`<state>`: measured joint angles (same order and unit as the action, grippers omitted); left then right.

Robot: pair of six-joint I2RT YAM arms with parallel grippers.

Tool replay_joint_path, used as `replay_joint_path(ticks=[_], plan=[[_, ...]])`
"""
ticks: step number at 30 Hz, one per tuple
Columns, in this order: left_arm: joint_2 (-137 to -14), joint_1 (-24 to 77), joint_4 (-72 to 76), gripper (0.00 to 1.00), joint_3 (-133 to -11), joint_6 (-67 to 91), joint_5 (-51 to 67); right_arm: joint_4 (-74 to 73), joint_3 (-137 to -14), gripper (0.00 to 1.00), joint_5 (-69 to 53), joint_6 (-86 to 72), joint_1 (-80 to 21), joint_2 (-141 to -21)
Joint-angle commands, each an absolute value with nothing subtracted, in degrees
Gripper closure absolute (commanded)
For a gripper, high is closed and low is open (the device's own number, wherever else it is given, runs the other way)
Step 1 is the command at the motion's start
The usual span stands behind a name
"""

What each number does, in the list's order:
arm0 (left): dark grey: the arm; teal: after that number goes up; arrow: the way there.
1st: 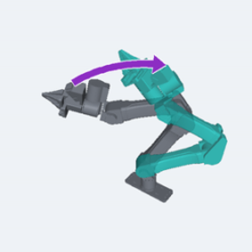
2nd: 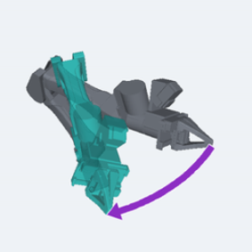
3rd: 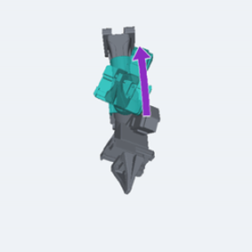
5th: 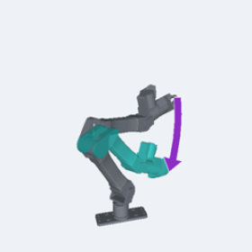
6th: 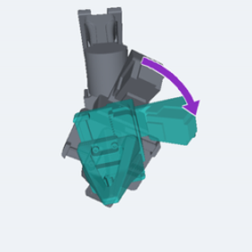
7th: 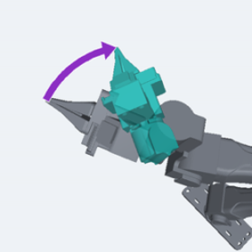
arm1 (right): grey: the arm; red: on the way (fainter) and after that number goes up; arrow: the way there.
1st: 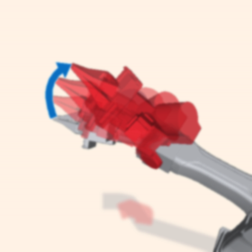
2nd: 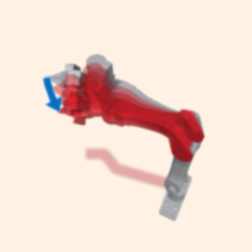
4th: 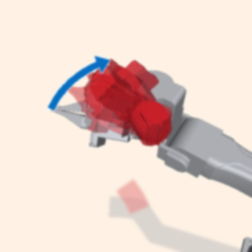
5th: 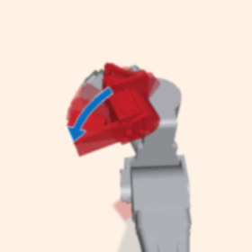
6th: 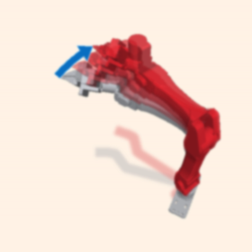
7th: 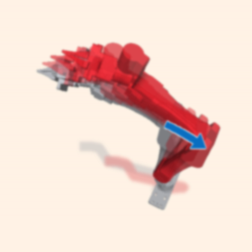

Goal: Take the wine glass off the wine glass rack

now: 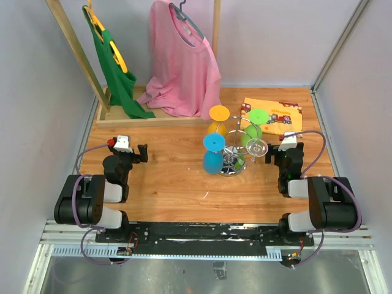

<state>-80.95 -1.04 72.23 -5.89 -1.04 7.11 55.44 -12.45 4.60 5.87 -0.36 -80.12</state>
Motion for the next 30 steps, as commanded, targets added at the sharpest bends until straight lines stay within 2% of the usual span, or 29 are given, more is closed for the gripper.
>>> replay_joint_path(ticks=[1,16,19,25,30], plan=[[-81.10,-0.71,75.66,0.01,-5.98,-0.97,6.14,57.09,-13.33,0.02,6.02,6.83,-2.40,-80.29],[-81.06,-0.73,75.67,0.01,-6.00,-0.95,6.09,56.46,-13.77,0.02,5.56,6.46,-2.11,-80.36],[-78.16,-0.70,71.62,0.01,-6.91,-0.97,5.89,57.25,-13.22,0.02,10.58,4.43,-2.09,-79.07],[-71.30,-0.70,62.07,0.01,-9.71,-0.70,5.64,46.93,-14.75,0.02,13.12,3.38,-1.58,-71.53],[-66.29,-0.70,49.93,0.01,-13.82,0.65,6.60,34.62,-16.87,0.02,22.57,2.42,-1.58,-62.98]])
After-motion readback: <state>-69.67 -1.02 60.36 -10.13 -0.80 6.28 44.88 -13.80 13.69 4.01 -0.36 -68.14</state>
